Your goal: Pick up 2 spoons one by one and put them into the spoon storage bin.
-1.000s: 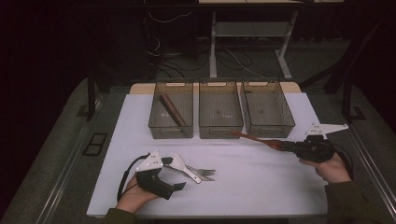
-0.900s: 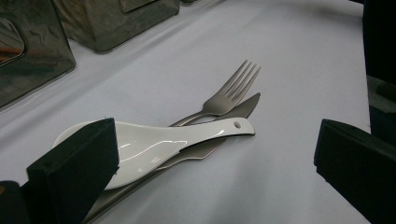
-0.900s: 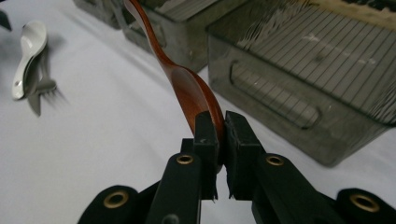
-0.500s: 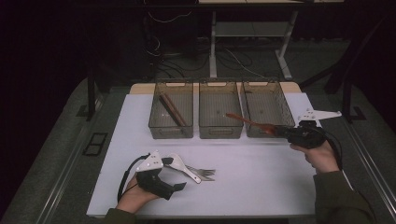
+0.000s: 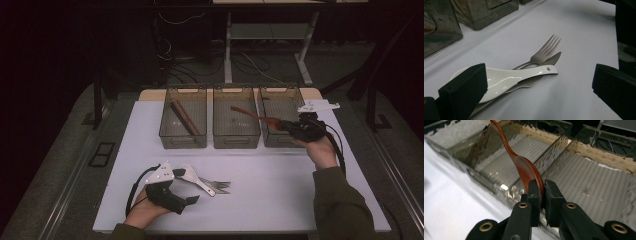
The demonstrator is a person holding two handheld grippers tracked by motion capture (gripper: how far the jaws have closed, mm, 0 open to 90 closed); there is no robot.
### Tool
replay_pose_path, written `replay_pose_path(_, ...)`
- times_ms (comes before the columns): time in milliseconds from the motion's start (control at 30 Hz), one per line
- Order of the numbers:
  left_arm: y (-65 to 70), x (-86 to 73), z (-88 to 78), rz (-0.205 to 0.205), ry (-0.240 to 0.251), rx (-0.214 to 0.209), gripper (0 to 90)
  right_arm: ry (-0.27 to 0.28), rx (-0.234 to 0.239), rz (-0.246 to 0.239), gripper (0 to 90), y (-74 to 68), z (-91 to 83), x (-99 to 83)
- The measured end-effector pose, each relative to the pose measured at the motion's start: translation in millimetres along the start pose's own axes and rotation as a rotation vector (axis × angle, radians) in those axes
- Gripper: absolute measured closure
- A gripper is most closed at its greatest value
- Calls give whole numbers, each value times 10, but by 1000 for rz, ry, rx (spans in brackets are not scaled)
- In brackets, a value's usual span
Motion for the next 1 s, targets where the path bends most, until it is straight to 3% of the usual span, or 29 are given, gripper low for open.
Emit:
replay_pose_path(433, 18, 3, 0, -1, 2, -3, 0, -61, -84, 10, 833, -153, 480, 274)
replay_pose_path(667, 21, 4, -4, 3, 4, -4, 0, -91, -116, 6, 832, -257, 704, 319)
replay_pose_path(900, 23, 6, -9, 1, 6, -4, 0, -112, -118, -10, 827, -344, 816, 293)
replay_pose_path(1000, 24, 6, -8, 1, 7, -4, 0, -111, -108, -13, 774, -355, 834, 283)
Point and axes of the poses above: each handheld gripper's, and its own axes: z roughly forward along the jaws, x roughly out of its top, y roughly to its right, the point moved 3 cm from there along z, roughly forward along the jaws, and after that the axes turned 11 degrees about z, right-handed, at the moved point
